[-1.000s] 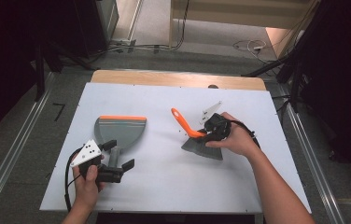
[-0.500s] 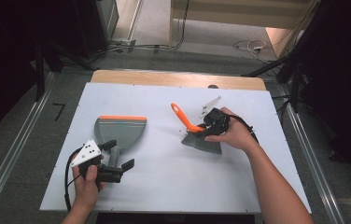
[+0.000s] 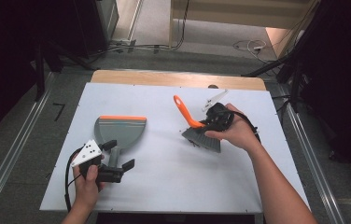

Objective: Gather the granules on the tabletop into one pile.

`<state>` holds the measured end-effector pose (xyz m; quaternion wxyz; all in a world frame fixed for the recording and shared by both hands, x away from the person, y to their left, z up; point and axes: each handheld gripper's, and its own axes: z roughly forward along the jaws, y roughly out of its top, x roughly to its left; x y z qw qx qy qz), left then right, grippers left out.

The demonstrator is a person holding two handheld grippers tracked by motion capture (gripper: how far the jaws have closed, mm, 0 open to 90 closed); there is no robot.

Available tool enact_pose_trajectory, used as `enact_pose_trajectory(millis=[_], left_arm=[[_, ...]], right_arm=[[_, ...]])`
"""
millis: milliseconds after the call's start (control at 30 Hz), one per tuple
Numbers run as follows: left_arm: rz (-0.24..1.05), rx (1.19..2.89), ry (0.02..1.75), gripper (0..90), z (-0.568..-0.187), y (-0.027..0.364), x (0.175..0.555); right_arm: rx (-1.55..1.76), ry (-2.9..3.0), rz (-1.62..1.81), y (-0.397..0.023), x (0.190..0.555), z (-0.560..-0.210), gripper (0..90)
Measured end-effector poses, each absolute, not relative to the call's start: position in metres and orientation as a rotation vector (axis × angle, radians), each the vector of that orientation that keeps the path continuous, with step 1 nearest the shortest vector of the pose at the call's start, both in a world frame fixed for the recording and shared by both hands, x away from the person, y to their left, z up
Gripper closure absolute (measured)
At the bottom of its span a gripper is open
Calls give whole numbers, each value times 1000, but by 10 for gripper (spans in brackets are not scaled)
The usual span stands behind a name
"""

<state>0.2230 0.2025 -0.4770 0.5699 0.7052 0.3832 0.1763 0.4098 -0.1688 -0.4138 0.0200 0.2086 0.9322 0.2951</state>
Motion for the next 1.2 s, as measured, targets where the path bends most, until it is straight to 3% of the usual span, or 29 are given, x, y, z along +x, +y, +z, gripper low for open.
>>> enact_pose_trajectory(millis=[200,367,533,1200], left_arm=[[410,1661,895,0,-477,201,223],[415,1661,893,0,-477,202,223],[415,1661,893,0,-477,204,222],[414,1667,894,0,-477,200,222]], right_arm=[[989,2876,1043,-144,409,-407,675],[1207,2745,993,-108,409,-430,675],[1423,2602,973,-99,413,-454,675],[1671,2396,944,-169,408,-462,668]])
